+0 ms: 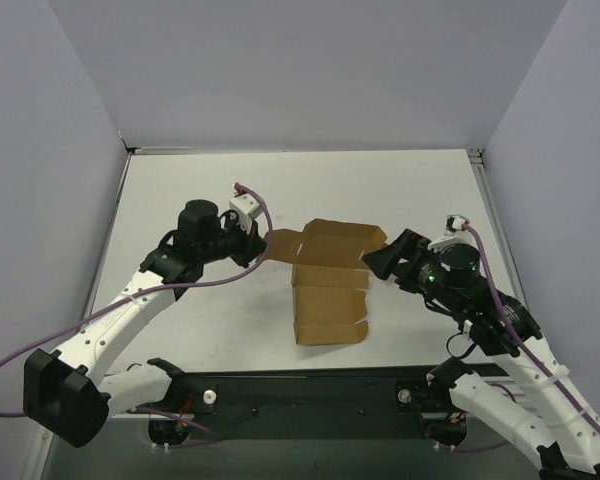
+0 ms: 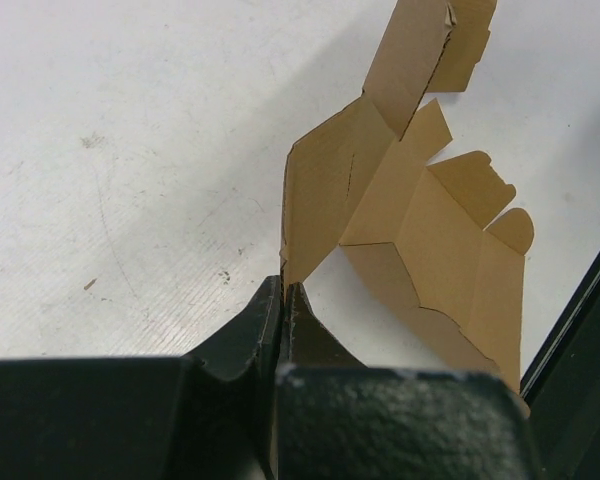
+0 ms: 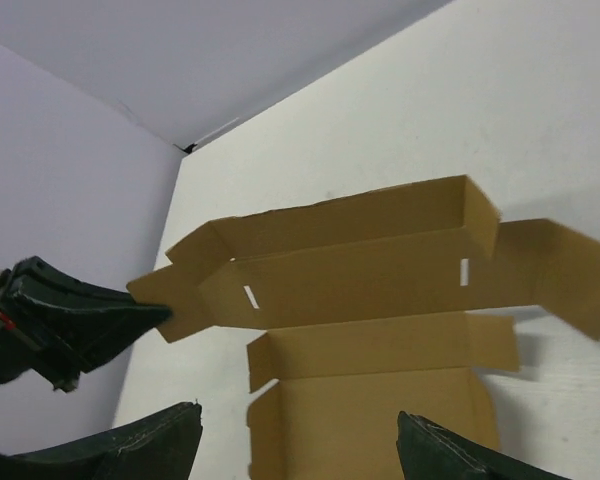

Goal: Fold the paper box

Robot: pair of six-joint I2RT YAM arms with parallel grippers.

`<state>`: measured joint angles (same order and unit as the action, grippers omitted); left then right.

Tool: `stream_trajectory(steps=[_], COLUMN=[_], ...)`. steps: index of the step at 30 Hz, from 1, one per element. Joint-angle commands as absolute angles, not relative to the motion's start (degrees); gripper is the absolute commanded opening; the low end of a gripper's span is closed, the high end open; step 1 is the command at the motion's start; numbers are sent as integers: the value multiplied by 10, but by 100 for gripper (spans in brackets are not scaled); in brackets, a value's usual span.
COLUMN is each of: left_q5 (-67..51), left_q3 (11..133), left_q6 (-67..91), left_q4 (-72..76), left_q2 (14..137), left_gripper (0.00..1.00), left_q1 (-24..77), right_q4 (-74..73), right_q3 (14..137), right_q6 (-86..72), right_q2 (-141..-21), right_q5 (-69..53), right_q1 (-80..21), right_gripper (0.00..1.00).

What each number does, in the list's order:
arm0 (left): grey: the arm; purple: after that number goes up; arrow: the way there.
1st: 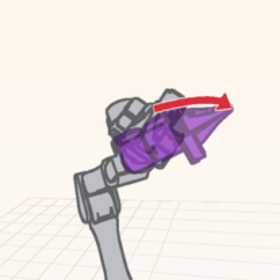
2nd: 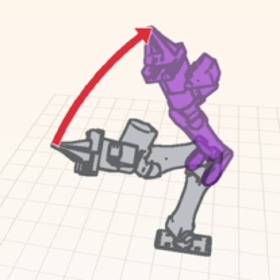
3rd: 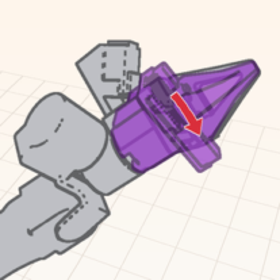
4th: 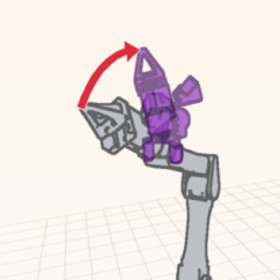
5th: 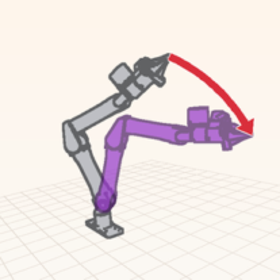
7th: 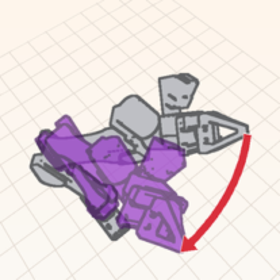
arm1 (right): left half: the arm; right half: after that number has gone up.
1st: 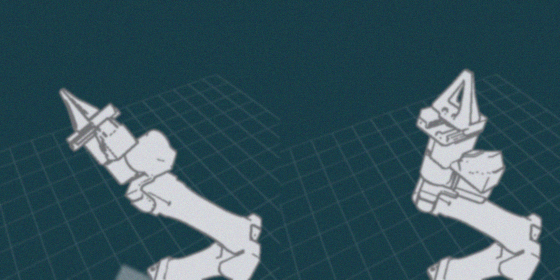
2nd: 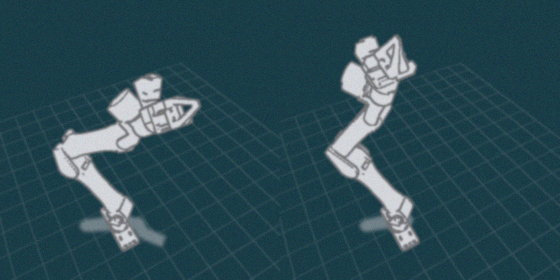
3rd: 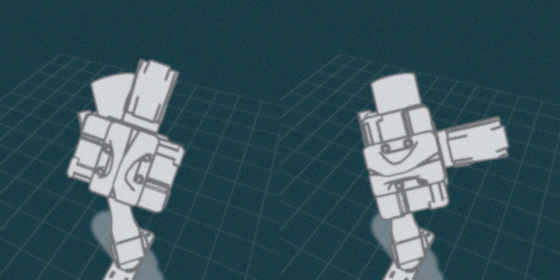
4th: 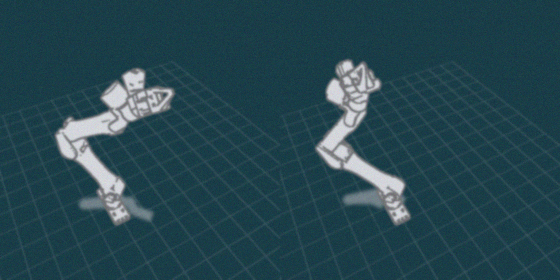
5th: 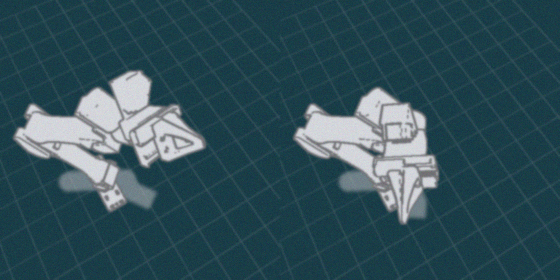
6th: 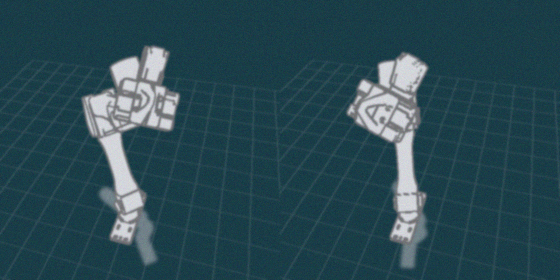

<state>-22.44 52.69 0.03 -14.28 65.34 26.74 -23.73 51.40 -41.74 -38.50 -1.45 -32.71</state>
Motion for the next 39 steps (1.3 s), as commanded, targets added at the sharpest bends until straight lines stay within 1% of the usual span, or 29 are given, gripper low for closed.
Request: stream_trajectory(steps=[1,9,11,16,24,35,38,39], left_q5=[-192,-146,-139,-133,-113,-103,-100,-99], left_q3=[519,488,484,475,466,454,454,454], left_q6=[-39,-69,-76,-84,-96,-108,-111,-110], left_q4=[-135,-114,-112,-105,-98,-90,-91,-91], left_q2=[629,585,580,563,545,528,531,531], left_gripper=[0,0,0,0,0,0,0,0], left_q1=[298,355,364,376,397,417,419,419], right_q4=[-111,-4,31,51,57,69,83,87], right_q3=[443,373,351,339,327,312,307,307], right_q6=[-616,-802,-833,-895,-932,-936,-939,-935], right_q2=[-417,-410,-407,-421,-432,-477,-486,-491], right_q5=[-98,-46,-33,-18,26,27,22,18], right_q1=[-333,-339,-339,-340,-339,-340,-339,-341], right_gripper=[78,79,80,81,81,80,77,72])
